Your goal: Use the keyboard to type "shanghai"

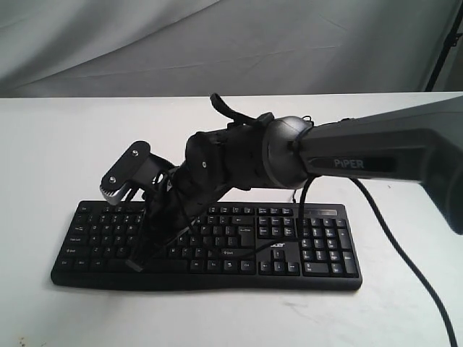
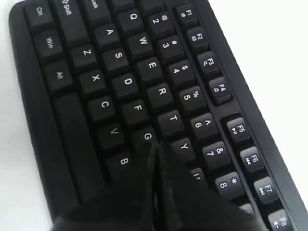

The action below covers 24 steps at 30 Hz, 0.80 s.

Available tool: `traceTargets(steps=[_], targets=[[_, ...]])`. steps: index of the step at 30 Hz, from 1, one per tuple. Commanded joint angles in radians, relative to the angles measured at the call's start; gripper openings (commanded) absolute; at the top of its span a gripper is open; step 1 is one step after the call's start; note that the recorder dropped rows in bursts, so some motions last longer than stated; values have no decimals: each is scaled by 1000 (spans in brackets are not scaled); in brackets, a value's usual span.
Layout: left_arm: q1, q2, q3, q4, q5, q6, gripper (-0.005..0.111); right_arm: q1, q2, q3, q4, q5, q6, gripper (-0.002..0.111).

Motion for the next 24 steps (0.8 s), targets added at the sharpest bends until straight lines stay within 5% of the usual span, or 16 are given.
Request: traceTargets(steps=[1, 24], targets=[[-6, -2, 2, -2, -5, -3, 0, -1, -2, 5, 9, -24, -11, 0], [-6, -2, 2, -2, -5, -3, 0, -14, 19, 5, 13, -29, -11, 0]])
